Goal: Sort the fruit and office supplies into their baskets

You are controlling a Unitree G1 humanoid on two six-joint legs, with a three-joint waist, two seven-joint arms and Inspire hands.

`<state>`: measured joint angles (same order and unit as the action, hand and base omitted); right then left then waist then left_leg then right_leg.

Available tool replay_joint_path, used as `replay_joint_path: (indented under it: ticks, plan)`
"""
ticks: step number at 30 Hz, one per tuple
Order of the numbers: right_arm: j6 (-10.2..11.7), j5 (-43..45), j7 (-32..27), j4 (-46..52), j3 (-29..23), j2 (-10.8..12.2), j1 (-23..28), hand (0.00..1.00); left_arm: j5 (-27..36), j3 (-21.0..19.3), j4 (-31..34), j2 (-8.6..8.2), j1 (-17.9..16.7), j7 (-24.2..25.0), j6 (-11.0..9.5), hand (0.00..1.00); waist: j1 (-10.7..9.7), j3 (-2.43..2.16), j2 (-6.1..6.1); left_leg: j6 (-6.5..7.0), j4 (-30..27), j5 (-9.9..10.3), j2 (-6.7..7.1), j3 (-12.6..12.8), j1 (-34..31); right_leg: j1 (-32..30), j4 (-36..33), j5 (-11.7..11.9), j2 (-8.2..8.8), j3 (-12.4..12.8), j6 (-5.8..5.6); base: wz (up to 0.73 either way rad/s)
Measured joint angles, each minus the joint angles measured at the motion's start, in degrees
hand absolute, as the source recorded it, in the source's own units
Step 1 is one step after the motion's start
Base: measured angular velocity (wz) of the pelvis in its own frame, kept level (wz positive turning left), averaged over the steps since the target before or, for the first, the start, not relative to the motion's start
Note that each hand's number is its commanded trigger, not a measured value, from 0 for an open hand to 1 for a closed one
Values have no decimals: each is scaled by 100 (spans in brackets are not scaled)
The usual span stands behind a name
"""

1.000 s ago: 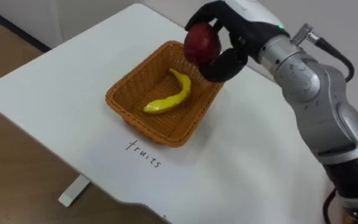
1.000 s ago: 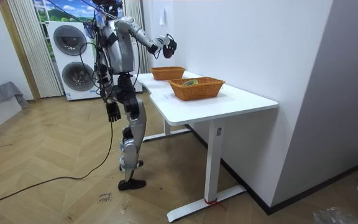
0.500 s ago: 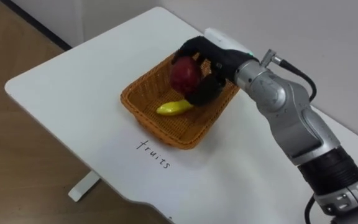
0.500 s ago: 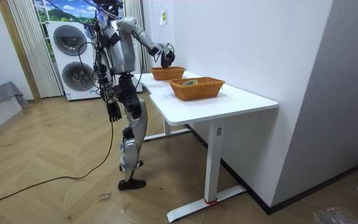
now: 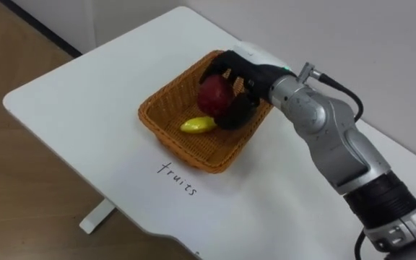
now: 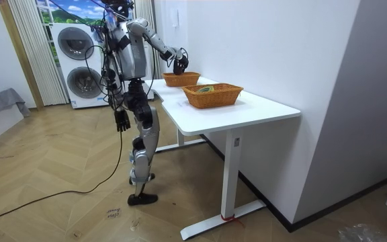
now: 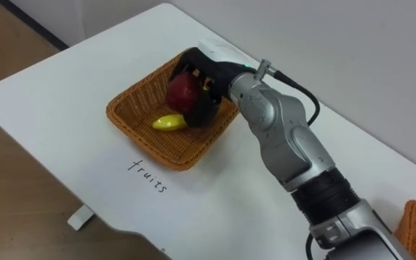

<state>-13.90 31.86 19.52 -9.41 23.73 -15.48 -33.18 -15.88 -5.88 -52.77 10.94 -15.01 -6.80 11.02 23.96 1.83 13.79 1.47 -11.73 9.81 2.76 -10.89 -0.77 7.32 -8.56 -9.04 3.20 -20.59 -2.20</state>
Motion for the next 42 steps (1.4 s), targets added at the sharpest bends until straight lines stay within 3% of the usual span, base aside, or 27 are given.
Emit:
replay_joint_path:
  ticks: [25, 33, 42]
  plan:
    - [4, -1, -1, 6, -39, -3, 0, 0, -248, 32, 188, -70, 13, 89, 66, 0, -1, -16, -32, 1, -8, 0, -13, 147, 24, -25, 0, 0, 15, 7, 0, -2]
    - [23, -34, -7, 449, -326, -80, -19, 0, -231, 31, 218, -90, 67, 70, 60, 0, -308, -57, -66, 2, -68, -2, -8, 204, -59, -48, 0, 0, 10, 187, 0, -1]
    - [140, -431, -408, 1022, -994, -133, -28, 0, -98, 38, 205, -133, 428, 70, -62, 0, -665, -100, -336, 54, 45, -36, -7, 474, 112, -35, -7, 0, 66, 369, 1, -17]
